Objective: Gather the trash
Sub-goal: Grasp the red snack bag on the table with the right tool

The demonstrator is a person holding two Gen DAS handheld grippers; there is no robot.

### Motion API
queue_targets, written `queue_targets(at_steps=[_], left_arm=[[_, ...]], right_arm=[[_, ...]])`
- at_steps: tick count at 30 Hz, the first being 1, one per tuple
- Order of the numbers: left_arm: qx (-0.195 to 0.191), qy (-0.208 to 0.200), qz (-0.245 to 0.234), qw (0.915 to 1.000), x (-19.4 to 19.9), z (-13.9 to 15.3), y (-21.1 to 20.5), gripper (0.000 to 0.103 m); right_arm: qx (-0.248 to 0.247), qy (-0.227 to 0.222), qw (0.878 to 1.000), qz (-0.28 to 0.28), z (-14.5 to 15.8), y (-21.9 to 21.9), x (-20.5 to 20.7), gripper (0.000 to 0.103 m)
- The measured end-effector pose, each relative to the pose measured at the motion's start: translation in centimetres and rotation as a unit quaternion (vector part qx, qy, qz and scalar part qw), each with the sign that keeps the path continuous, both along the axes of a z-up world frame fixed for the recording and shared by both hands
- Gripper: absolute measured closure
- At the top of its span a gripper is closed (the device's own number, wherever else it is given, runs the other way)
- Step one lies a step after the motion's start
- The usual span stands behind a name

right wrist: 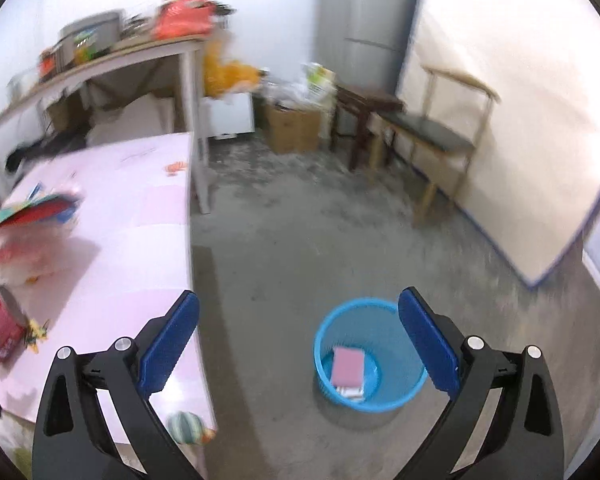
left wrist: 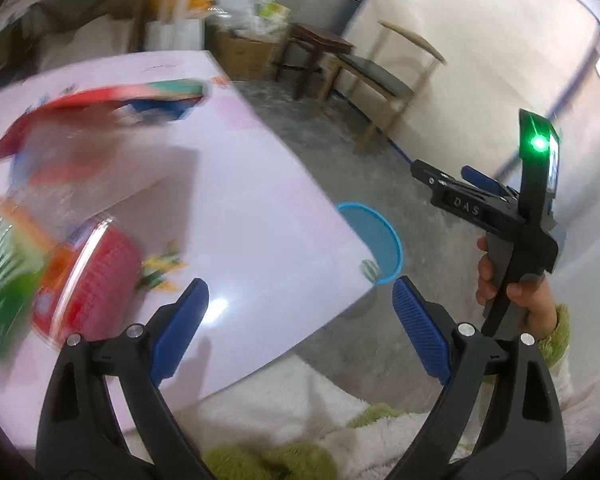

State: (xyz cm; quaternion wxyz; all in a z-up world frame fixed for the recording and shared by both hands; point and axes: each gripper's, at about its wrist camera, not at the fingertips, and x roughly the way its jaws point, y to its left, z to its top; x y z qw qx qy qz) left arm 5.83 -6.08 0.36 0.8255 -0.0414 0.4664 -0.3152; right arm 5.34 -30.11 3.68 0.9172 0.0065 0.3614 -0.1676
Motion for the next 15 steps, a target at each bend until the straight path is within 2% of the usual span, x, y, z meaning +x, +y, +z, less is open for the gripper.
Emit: queue_targets(at_steps=[2,4,6,9,12,13,14,15], left_arm=[[-0.007,-0.011,0.024,0.9996,-0.4,0.3,1.9,0.014],[-0.003,-0.032,0.046,0.9984,-0.5,0.9,3.6,0.014],[0.004,-0.06,0.063,0.9962,-0.6,1.7,5.6,0.014],[0.008,-0.097,0.094,0.9908,-0.6,2.8,8.5,0.014],[0.0,-0.139,0.123,0.9826,-0.8,3.4,11.5,0.014],[0.003,-0.149,0.132,0.9799,-0.9,3.5,12.1,0.014],[0.008,-0.157,0.139,0.9776,-0.8,3.4,12.6,0.014],[0.011,-0.161,0.145,0.9762,-0.7,3.3,13.0,0.014]], right_arm=[[-0.006,-0.015,0.999,0.037,1.2,2.3,0.5,0.006],[0.019,-0.047,0.996,0.078,2.5,3.9,0.6,0.006],[0.069,-0.084,0.987,0.12,4.0,4.9,0.7,0.006],[0.142,-0.092,0.973,0.155,5.3,5.9,2.1,0.006],[0.27,-0.073,0.942,0.184,5.7,5.9,4.6,0.006],[0.336,-0.057,0.92,0.192,5.4,5.7,6.1,0.006],[0.368,-0.048,0.908,0.193,5.0,5.9,6.8,0.006],[0.416,-0.031,0.889,0.191,4.2,5.8,8.2,0.006]])
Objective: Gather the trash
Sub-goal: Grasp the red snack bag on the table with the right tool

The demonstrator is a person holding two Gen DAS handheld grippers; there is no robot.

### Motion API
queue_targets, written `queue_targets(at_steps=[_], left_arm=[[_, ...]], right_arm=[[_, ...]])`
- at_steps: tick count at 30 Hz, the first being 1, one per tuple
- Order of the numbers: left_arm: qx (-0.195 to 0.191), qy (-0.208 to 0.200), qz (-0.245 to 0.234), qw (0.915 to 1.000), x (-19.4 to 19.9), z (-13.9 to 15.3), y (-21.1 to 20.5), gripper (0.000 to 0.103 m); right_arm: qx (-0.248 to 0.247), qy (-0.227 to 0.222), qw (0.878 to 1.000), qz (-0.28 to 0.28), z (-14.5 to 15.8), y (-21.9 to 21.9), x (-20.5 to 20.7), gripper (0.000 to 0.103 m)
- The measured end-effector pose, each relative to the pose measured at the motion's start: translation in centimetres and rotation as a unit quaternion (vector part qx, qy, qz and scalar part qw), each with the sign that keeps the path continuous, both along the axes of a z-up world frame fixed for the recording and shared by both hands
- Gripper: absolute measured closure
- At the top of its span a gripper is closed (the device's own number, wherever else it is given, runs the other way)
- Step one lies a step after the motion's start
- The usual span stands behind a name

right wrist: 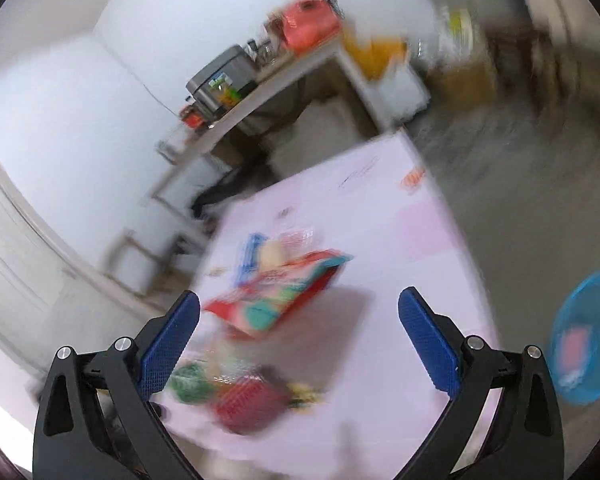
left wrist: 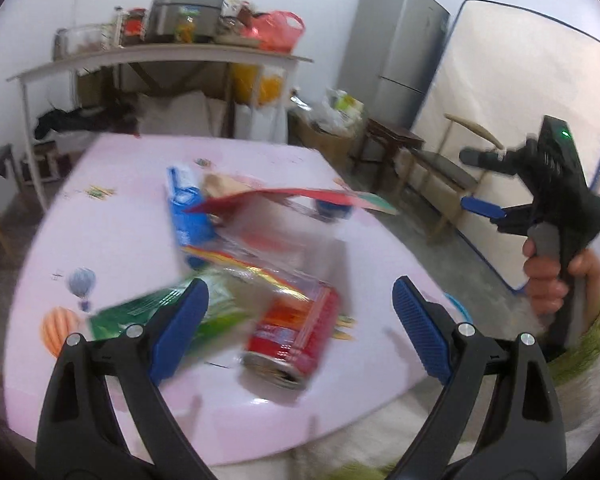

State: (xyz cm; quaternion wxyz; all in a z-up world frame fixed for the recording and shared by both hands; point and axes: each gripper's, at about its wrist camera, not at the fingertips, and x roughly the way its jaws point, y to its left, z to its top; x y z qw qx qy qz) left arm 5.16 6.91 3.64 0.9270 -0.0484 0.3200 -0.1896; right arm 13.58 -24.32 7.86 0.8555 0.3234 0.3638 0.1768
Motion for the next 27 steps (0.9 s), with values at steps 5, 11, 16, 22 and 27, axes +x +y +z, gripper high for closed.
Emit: queue_targets(at_steps=[5,11,16,22,27], left_arm=[[-0.024,0.0,-0.001,0.9997,0.5,-0.5,1.9,0.014],[-0.019,-0.013,-0.013,0.9996,2.4,-0.8,2.6,0.014],[-0.027,-0.004,-0.027,0.9992,4.0,-1.1,2.8,0.014],[-0.023,-0.007,-0.047,0.9986,5.1,-1.2,2.2,0.014],[-0.026,-0.003,-0.053,0.9982,5.6,-1.4,1.7,0.014]], right_arm=[[0.083,0.097,0.992,0.019,-3.9,2.1,3.6,0.01],[0.109,0.163,0.98,0.025,-6.9,3.9,6.1,0.027],[0.115,0.173,0.978,0.034,-7.4,4.8,7.5,0.049],[0.156,0.18,0.97,0.055,-8.1,4.9,8.3,0.081],[0.196,0.165,0.964,0.073,-7.7,5.0,8.0,0.09]])
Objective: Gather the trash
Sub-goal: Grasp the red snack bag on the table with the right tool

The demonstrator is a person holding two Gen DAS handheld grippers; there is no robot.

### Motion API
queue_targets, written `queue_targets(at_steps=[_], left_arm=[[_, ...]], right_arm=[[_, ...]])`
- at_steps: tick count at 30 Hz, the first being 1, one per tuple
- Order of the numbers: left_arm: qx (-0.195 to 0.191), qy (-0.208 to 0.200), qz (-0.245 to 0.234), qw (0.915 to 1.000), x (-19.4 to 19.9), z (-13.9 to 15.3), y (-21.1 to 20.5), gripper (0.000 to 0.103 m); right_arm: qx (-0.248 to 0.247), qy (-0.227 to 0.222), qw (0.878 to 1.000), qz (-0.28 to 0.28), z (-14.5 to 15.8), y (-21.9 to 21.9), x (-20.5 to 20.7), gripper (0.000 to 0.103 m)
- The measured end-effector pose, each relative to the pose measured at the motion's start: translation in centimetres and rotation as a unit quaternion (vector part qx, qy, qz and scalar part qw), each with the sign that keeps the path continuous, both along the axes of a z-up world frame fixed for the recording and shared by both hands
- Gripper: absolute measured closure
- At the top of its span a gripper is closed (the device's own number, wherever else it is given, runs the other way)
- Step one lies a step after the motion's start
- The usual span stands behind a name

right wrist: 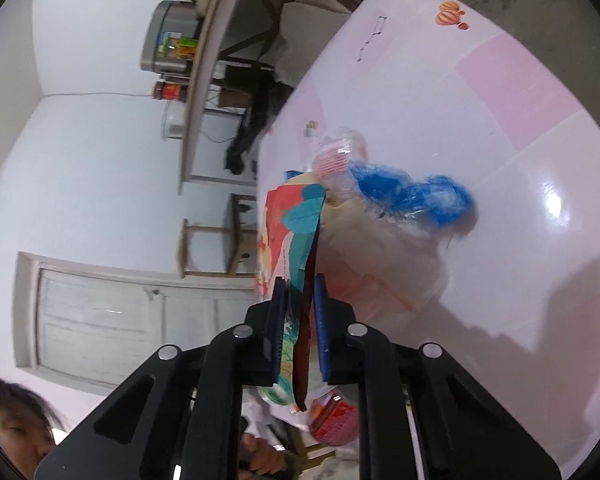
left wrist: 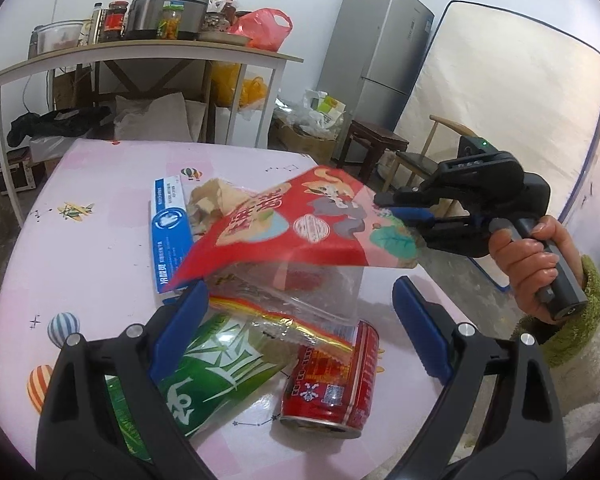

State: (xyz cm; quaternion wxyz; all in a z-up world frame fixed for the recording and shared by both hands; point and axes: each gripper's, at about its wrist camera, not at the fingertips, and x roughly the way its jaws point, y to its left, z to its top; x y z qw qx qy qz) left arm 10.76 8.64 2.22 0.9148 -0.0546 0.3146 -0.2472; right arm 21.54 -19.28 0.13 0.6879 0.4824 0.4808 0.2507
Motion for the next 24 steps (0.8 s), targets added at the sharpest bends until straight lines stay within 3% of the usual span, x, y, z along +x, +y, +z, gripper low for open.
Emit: queue_targets(at_steps=[6,13,17,24], left_arm=[[0.004,-0.003,-0.001,1.0,0.0,0.0,-0.4,0.016],[-0.004,-0.014,-0.01,0.9998,-0.6,0.7,-1.2,0.023],[-0.017,-0.034,-0.033,0.9987,-1.5,1.7,-2.1,0.029],[-0.009,-0.057,-0.108,0.9925,-3.8,2.5,-6.1,0.042]], right_arm=[[0.056,-0.041,0.998,-0.012,1.9,-1.8,-1.8,0.093],[0.09,-0.081,0.987,-0.106,2.5,-8.7,-7.3,0.093],[0.101,-0.057,0.98,-0.164,0.4,-12.9,-11.3,0.093],[0.061,0.023,0.972,-0.226,-4.3,-16.6,-18.0,0.093]])
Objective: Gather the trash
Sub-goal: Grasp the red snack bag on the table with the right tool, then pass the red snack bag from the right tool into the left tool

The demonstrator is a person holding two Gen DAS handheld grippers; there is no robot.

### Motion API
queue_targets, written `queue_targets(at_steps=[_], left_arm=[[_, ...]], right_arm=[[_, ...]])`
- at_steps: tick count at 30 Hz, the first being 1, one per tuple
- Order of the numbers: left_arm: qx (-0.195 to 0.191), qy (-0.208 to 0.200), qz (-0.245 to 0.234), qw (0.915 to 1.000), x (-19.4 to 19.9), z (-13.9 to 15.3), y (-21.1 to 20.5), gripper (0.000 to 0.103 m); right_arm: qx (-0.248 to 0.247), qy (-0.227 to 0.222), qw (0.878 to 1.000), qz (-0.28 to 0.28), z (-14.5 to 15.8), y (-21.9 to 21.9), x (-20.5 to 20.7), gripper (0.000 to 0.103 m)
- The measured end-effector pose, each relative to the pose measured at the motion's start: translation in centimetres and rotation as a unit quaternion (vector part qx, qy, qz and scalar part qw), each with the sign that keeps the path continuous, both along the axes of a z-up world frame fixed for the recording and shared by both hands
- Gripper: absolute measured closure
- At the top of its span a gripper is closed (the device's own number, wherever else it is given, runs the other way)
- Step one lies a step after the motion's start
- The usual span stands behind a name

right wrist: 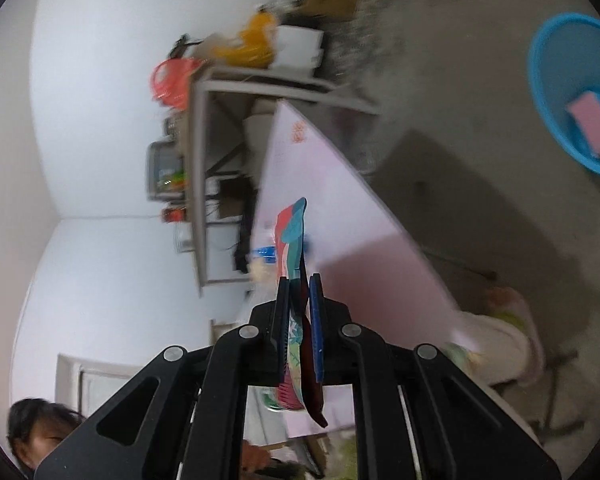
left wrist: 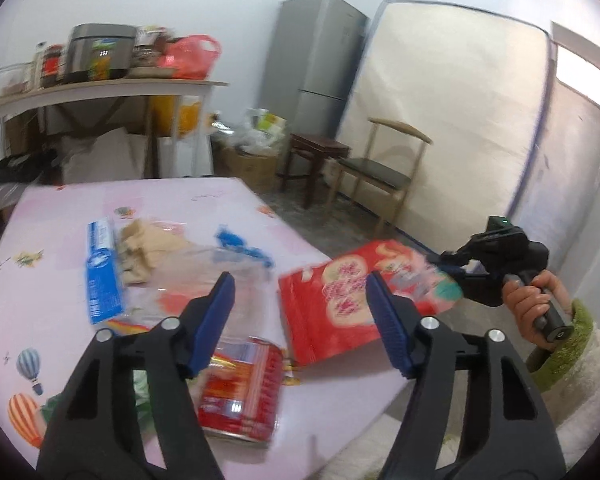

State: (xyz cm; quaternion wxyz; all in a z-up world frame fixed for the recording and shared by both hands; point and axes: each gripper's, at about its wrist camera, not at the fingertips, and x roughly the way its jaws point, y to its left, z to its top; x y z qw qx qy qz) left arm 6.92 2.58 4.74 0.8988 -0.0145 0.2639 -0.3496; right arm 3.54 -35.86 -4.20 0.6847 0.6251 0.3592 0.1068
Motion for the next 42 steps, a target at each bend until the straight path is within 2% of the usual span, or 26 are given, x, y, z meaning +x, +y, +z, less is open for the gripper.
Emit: queue_targets(at_steps=[3,7,10,12,14,17,21,25,29,34,37,39,42], left_arm=[[0.01,0.015,-0.038,0.9991,-1.1,-0.8,-2.2,0.044],[0.024,0.08,-0.1,0.9915,-2.1,-3.7,-5.3,0.045],[0.021,0.14,-0.128,0.9816,-2.3,-6.1,-6.7,0.046],[0.005,0.18,-0.139,0.9738,-2.2,-7.3,-7.3,0.047],[-0.027,0.224,-0.145,0.9635,-1.6,-8.3,-7.6,0.047],[-0.083,0.289,-0.143,0.9427,-0.4,-10.1,-7.3,0.047],[-0.129,0.348,-0.137,0.9183,0.8,-12.3,-7.3,0.047],[-0.163,0.378,-0.123,0.903,1.9,-13.5,-7.6,0.047],[-0.18,0.386,-0.1,0.8995,2.5,-13.9,-7.8,0.048],[-0.193,0.394,-0.074,0.8956,3.0,-14.4,-8.0,0.064],[-0.182,0.391,-0.055,0.9004,2.9,-14.4,-8.4,0.073],[-0.174,0.387,-0.047,0.9041,2.9,-14.2,-8.5,0.085],[-0.152,0.375,-0.039,0.9137,2.8,-14.0,-9.0,0.091]], right_arm=[[0.004,0.011,1.0,-0.019,-1.2,-0.5,-1.8,0.093],[-0.016,0.016,1.0,-0.02,-1.6,0.1,-2.1,0.093],[-0.026,0.017,1.0,-0.007,-2.0,0.5,-2.5,0.093],[-0.029,0.017,0.999,0.0,-2.1,0.6,-2.9,0.093],[-0.031,0.018,0.999,0.007,-2.3,0.7,-3.6,0.093],[-0.028,0.018,0.999,0.015,-2.6,0.9,-4.9,0.093],[-0.013,0.022,0.999,0.023,-3.3,1.5,-5.9,0.093],[0.0,0.031,0.999,0.033,-4.3,2.4,-6.8,0.094],[0.013,0.045,0.998,0.05,-5.4,3.8,-7.6,0.094],[0.02,0.062,0.995,0.075,-6.4,5.6,-8.0,0.094],[0.015,0.072,0.994,0.086,-6.8,6.1,-7.8,0.094],[0.008,0.075,0.993,0.091,-6.7,6.4,-7.6,0.094],[-0.004,0.081,0.992,0.102,-6.4,6.8,-7.2,0.094]])
